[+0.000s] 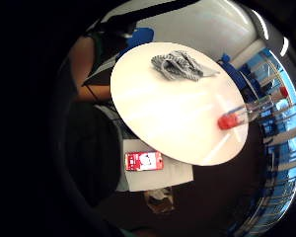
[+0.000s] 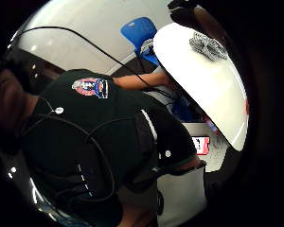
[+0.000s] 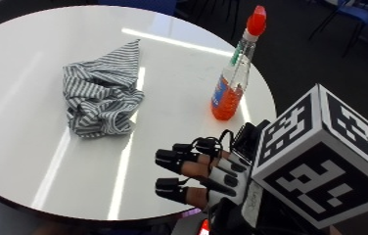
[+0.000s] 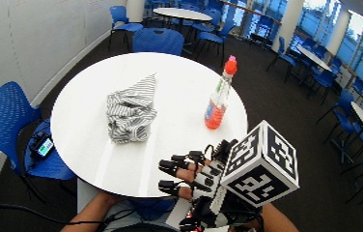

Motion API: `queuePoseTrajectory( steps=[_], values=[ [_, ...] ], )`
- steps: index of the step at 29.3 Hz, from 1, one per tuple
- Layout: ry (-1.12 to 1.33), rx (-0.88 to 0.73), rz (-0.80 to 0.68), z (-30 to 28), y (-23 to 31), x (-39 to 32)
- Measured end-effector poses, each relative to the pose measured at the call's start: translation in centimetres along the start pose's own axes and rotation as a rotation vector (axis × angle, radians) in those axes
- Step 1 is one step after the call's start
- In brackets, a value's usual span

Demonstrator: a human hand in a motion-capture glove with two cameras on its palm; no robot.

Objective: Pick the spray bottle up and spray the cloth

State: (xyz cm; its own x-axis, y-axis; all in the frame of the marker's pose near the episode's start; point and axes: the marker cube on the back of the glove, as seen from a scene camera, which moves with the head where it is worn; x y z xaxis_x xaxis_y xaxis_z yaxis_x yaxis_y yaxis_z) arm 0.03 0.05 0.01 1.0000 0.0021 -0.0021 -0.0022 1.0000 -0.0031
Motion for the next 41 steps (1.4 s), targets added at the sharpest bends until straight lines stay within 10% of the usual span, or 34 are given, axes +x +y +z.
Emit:
queuePoseTrajectory(
  steps=[24, 41],
  values=[
    [0.045, 0.024, 0.084, 0.5, -0.7, 2.1],
    [0.084, 0.345, 0.353, -0.7, -3.5, 10.9]
  ],
)
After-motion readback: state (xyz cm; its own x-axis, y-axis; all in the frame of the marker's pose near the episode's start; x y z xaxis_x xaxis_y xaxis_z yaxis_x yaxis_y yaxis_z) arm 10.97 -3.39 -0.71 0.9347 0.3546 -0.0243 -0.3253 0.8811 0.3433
